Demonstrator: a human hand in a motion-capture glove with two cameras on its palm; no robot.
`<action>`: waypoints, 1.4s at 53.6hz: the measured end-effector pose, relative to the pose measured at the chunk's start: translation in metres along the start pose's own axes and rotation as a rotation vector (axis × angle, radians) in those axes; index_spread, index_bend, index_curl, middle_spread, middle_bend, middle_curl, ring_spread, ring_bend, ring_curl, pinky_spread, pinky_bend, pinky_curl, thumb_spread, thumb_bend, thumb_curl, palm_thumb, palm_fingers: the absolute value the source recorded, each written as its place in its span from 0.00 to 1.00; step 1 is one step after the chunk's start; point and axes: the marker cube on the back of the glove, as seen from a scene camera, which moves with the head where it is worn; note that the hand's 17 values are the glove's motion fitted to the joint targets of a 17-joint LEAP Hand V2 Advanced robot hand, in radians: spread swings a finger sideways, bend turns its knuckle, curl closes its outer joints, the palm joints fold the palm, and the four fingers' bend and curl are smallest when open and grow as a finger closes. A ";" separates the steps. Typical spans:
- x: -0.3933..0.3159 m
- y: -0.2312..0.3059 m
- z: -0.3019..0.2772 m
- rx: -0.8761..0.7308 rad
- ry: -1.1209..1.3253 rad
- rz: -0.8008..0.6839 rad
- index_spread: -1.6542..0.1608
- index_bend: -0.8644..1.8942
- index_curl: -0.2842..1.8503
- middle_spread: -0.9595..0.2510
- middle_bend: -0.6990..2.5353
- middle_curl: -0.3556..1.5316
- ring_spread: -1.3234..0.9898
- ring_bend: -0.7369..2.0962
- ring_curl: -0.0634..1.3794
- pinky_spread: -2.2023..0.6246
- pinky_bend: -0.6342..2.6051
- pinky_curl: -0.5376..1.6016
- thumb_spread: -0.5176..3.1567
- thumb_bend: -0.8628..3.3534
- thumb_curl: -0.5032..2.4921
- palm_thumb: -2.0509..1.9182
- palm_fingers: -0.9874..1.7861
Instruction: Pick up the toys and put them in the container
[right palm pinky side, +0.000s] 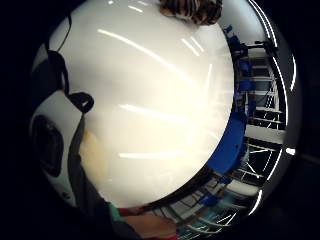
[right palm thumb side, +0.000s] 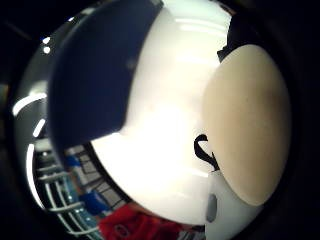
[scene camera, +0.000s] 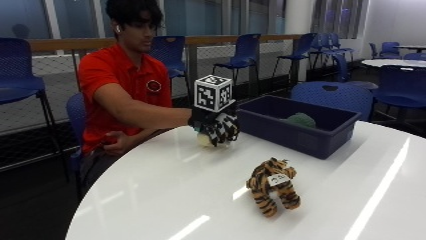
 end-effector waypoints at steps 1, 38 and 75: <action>0.001 -0.002 -0.005 0.000 -0.018 0.003 0.68 0.43 0.31 0.43 0.39 0.45 0.35 0.63 0.39 0.64 0.53 0.45 0.39 0.25 0.40 0.70 0.72; -0.132 -0.109 -0.203 0.228 0.156 -0.058 0.67 0.47 0.47 0.33 0.42 0.62 0.34 0.66 0.49 0.63 0.54 0.48 0.27 0.24 0.51 0.69 0.66; -0.211 -0.123 -0.149 0.081 0.129 -0.264 0.68 0.33 0.47 0.51 0.27 0.59 0.44 0.51 0.43 0.72 0.57 0.47 0.39 0.19 0.49 0.58 0.27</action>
